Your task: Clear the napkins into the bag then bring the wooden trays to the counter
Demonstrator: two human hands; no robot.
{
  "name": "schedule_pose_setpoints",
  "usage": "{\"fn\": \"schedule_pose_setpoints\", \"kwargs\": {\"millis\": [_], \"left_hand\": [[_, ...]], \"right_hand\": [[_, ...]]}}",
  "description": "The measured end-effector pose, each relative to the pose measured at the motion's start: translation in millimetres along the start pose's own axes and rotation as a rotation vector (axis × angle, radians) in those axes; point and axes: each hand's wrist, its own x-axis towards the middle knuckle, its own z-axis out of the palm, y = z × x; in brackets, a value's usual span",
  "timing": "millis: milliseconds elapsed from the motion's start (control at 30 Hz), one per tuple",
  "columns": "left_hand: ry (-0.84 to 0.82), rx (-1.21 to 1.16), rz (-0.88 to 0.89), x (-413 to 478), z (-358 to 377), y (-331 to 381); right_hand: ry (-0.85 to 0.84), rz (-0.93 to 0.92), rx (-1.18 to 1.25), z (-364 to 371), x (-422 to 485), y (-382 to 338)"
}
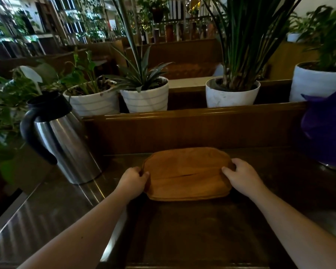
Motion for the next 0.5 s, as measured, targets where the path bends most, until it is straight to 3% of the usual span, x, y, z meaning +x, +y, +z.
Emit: {"fn": "schedule_pose_setpoints", "kwargs": {"millis": [300,500], "left_hand": [[-0.006,0.008,0.009,-4.4,2.0,-1.7],[0.025,0.213,0.009,-4.7,4.2,4.9]], "right_hand": [[-0.001,-0.071,-0.097,-0.8,0.2,2.8],[-0.025,-0.071,-0.383,-8.1,-1.8,5.8]]}}
